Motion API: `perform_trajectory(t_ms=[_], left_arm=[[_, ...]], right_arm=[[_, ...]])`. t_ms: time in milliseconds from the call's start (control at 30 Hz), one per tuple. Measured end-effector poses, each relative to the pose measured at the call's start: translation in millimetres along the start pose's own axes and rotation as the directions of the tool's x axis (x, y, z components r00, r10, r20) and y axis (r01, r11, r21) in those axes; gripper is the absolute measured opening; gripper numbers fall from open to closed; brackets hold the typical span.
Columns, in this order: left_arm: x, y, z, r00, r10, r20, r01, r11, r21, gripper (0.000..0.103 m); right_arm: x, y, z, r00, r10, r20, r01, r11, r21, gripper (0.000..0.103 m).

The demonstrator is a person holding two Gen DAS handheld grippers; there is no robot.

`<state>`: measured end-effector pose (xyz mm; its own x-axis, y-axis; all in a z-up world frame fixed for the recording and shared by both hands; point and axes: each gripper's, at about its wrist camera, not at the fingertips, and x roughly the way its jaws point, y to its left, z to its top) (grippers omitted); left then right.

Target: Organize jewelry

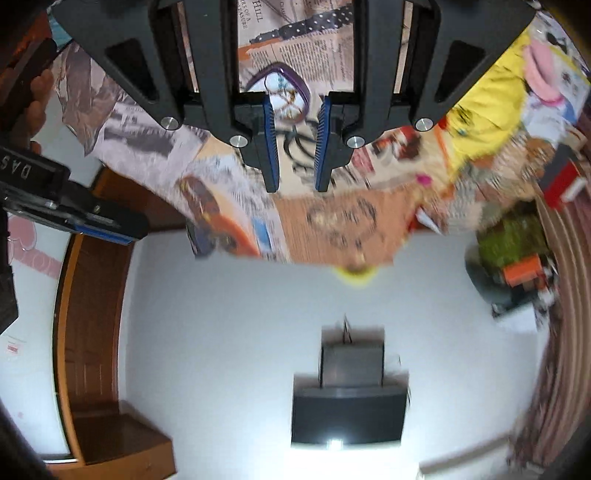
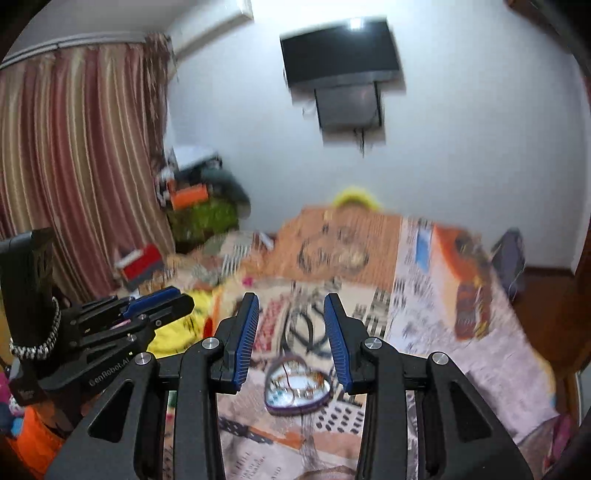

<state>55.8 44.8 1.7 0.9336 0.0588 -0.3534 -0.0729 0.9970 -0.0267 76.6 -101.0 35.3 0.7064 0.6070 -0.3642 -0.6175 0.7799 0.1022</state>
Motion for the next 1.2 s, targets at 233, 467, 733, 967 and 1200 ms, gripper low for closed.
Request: perform_trajectory(t_ms=[233,467,733,967,1200], left_arm=[[-74,-17,13,0.983,0.062,0.174,-0.065,0.998,0.011,0.053],[-112,-30,10,0.963,0.105,0.25,-0.113,0.993,0.019,0.097],[-128,-41,3,0.959,0.119,0.257,-0.132,0.991,0.033,0.099],[-127,-40,3,0.959,0.119,0.256,-0.129,0.991,0.021,0.099],[-124,-37,1,0.961,0.126,0.247,-0.133,0.991,0.013,0.101]], right_arm=[[-65,33,8,0.975,-0.113,0.19,0.121,0.992,-0.028,0.065],[-90,46,3,0.938,-0.215,0.273,0.223,0.975,0.001,0.103],[-93,38,-2,0.944,-0.226,0.242,0.22,0.974,0.05,0.103],[-102,38,-12,0.946,-0.23,0.227,0.223,0.973,0.055,0.103],[-101,41,-14,0.95,-0.228,0.214,0.224,0.974,0.045,0.103]])
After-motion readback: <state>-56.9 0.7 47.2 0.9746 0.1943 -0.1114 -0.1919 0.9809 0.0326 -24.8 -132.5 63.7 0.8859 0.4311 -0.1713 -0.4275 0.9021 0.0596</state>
